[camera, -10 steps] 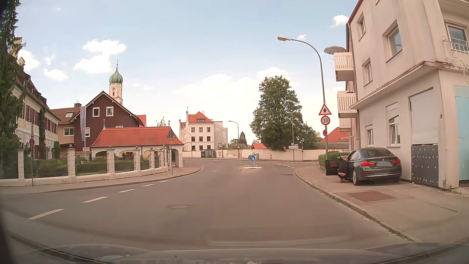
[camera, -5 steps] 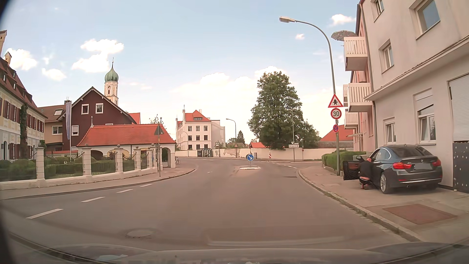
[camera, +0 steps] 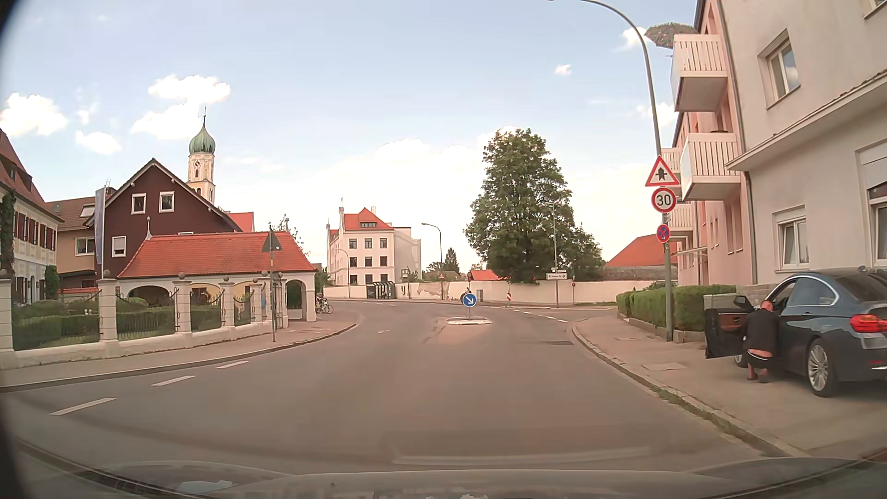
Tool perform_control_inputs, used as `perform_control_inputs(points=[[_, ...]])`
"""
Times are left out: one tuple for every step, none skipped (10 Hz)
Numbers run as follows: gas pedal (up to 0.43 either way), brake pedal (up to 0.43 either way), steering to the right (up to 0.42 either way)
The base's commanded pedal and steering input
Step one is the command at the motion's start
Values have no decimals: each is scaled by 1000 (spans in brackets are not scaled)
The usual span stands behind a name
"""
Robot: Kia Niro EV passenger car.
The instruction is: Follow the waypoints while adhering to traffic rules and regulations
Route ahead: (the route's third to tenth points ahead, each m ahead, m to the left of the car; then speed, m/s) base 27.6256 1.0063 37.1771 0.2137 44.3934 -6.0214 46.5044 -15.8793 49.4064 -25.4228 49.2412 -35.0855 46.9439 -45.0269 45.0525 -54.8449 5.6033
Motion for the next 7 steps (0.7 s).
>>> perform_control_inputs(points=[[20,24,10],[20,24,10],[39,24,12],[67,24,13],[87,18,14],[98,24,14],[98,24,14]])
